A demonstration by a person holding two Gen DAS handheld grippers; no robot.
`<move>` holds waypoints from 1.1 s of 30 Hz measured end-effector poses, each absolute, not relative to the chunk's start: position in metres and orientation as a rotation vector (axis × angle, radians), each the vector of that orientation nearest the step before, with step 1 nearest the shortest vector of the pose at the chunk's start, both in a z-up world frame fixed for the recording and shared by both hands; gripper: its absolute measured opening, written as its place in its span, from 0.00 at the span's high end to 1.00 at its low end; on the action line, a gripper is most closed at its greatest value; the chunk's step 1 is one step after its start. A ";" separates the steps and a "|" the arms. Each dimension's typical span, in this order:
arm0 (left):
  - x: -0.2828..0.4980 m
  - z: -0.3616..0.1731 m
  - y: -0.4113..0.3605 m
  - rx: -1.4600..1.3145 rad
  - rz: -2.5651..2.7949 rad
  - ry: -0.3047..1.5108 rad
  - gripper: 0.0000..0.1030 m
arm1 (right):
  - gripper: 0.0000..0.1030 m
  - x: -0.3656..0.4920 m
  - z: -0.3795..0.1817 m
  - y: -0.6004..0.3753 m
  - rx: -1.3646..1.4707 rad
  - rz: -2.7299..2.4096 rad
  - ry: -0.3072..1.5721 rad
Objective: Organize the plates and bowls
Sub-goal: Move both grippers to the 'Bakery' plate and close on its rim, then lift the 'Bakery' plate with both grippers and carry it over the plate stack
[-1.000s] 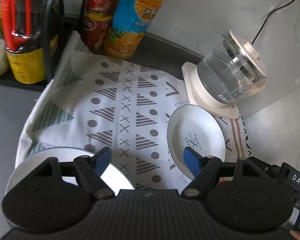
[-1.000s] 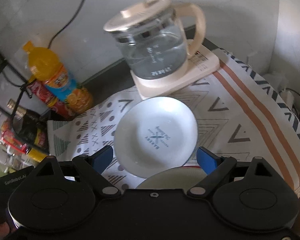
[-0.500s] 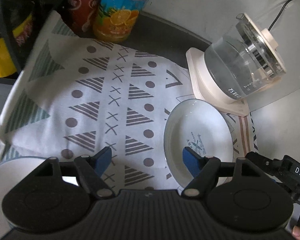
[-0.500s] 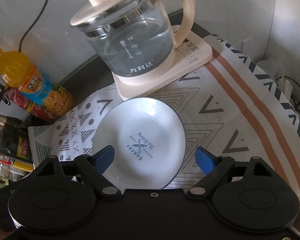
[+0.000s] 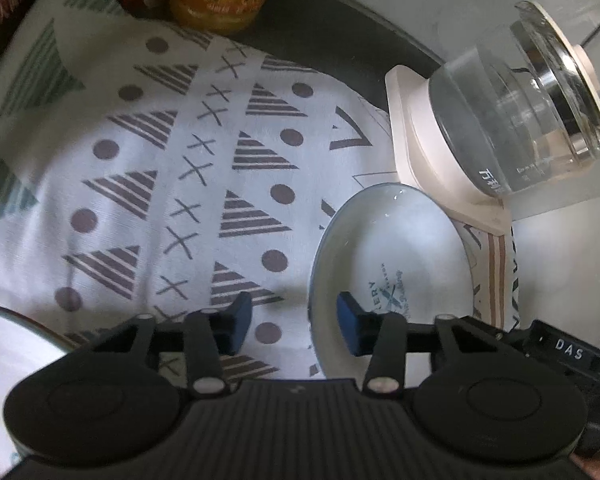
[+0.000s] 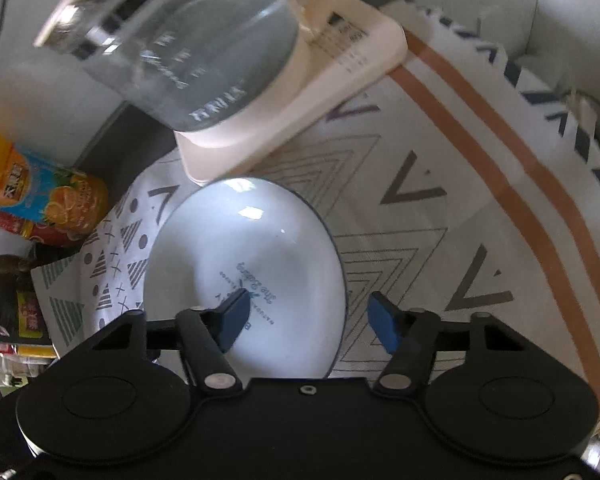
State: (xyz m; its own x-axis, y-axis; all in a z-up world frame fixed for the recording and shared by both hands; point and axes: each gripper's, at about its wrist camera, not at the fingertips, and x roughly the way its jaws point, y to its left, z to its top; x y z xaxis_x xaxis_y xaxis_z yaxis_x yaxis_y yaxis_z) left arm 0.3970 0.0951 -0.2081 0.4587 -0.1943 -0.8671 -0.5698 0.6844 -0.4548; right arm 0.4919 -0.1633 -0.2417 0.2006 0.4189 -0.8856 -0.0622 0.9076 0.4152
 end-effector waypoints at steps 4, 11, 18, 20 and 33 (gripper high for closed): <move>0.403 -0.214 0.095 -0.846 0.280 1.103 0.69 | 0.53 0.500 -0.251 -0.166 0.370 0.352 1.369; 0.408 -0.220 0.096 -0.882 0.295 1.109 0.79 | 0.65 0.510 -0.265 -0.168 0.390 0.342 1.409; 0.412 -0.225 0.085 -0.870 0.269 1.121 0.88 | 0.79 0.516 -0.275 -0.176 0.414 0.343 1.445; 0.413 -0.226 0.085 -0.882 0.269 1.124 0.92 | 0.82 0.519 -0.277 -0.179 0.430 0.344 1.451; 0.393 -0.206 0.091 -0.877 0.230 1.047 0.96 | 0.94 0.516 -0.264 -0.188 0.440 0.449 1.359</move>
